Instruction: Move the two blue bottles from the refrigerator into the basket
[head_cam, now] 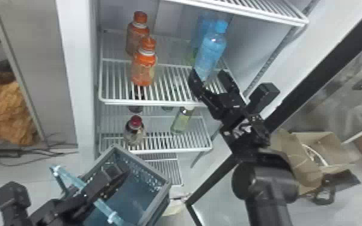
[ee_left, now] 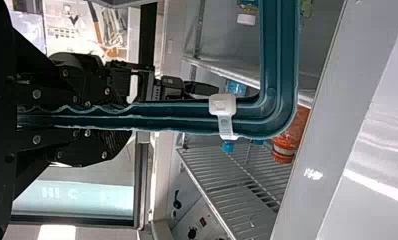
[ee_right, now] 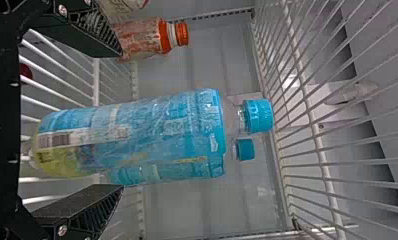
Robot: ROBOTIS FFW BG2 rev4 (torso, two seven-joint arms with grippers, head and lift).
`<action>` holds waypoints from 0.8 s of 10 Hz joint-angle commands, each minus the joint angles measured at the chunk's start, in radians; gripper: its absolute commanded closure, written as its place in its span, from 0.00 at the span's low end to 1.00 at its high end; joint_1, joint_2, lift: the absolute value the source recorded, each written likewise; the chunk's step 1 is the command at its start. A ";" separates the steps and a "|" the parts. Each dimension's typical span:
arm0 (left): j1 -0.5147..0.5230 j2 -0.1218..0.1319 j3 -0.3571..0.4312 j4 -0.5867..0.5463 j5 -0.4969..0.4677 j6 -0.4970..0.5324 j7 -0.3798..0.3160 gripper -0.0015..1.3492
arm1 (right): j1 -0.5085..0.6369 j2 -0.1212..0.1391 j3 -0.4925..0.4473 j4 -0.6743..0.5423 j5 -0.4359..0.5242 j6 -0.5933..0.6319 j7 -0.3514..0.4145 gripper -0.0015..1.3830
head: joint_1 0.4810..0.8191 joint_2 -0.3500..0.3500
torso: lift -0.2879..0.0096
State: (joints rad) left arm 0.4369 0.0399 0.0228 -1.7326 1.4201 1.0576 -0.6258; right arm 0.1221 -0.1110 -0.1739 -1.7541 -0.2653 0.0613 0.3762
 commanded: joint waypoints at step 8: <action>-0.003 0.003 -0.001 0.001 -0.002 0.003 0.001 0.89 | -0.117 -0.021 0.006 0.123 0.006 0.012 -0.020 0.49 | 0.63 0.00 | 0.97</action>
State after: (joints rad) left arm 0.4338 0.0429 0.0224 -1.7315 1.4179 1.0591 -0.6243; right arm 0.0063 -0.1310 -0.1675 -1.6347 -0.2549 0.0736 0.3560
